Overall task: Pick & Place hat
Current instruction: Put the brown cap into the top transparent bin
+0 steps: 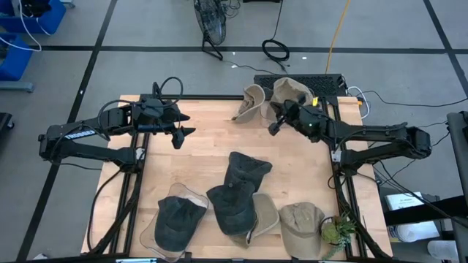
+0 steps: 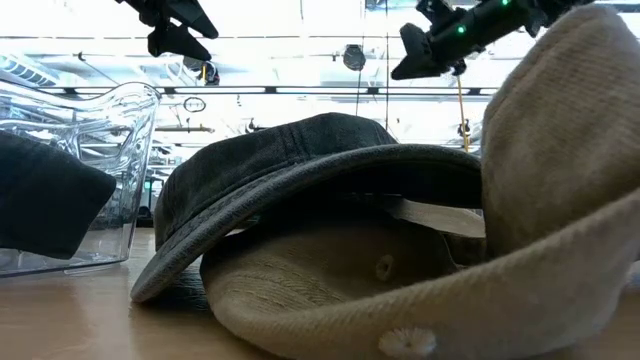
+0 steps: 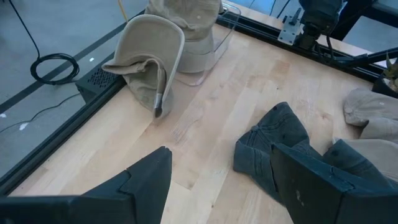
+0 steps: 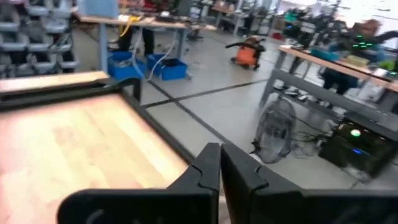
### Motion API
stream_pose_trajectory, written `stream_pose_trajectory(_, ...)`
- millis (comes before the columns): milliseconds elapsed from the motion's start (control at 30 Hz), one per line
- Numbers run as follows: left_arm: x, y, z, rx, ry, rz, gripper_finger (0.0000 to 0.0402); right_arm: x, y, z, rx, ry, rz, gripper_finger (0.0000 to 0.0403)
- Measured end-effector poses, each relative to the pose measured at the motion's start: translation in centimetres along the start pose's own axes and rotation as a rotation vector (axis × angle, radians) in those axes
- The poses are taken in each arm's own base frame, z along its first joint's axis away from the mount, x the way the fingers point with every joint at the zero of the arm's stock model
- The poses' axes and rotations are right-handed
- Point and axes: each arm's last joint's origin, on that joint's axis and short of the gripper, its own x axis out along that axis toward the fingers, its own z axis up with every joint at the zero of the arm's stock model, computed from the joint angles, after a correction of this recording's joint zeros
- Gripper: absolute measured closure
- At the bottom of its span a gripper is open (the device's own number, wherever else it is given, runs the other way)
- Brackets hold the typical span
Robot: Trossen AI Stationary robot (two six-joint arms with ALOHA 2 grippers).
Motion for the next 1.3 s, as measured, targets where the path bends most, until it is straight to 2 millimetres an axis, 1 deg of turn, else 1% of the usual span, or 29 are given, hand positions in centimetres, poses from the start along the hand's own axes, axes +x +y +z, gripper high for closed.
stream_pose_trajectory(133, 0.0, 0.0, 0.0, 0.000, 0.000, 0.000, 0.0131, 0.9, 1.5, 0.9, -0.046, 0.055, 0.039, 0.0402)
stream_pose_trajectory(333, 0.0, -0.1, 0.2, -0.002, -0.022, -0.006, 0.0131, 3.6, 4.5, 1.6, -0.192, 0.217, 0.089, 0.0402)
stream_pose_trajectory(600, 0.0, -0.2, 0.5, -0.005, -0.046, -0.036, 0.0131, 7.9, 8.3, 2.0, -0.522, 0.422, 0.164, 0.0401)
stream_pose_trajectory(667, 0.0, -0.2, 0.5, -0.005, -0.046, -0.036, 0.0131, 8.8, 9.0, 1.8, -0.629, 0.466, 0.179, 0.0402)
stream_pose_trajectory(767, 0.0, -0.2, 0.5, -0.005, -0.045, -0.036, 0.0131, 9.8, 10.1, 1.1, -0.823, 0.510, 0.151, 0.0398)
stream_pose_trajectory(833, 0.0, -0.2, 0.5, -0.004, -0.044, -0.037, 0.0131, 10.2, 10.6, 0.5, -0.945, 0.532, 0.134, 0.0387)
stream_pose_trajectory(933, 0.0, -0.2, 0.4, -0.004, -0.037, -0.036, 0.0131, 10.7, 11.4, -0.6, -1.040, 0.553, 0.162, 0.0356)
stream_pose_trajectory(1033, 0.0, -0.1, 0.2, -0.002, -0.014, -0.032, 0.0131, 11.0, 11.8, -1.3, -1.065, 0.567, 0.175, 0.0319)
stream_pose_trajectory(1167, 0.0, -0.1, -0.1, 0.000, 0.010, -0.026, 0.0131, 11.2, 11.9, -1.6, -1.104, 0.566, 0.221, 0.0273)
stream_pose_trajectory(1300, 0.0, -0.1, -0.1, -0.022, 0.017, -0.025, 0.0131, 11.7, 11.4, -1.6, -1.153, 0.548, 0.321, 0.0245)
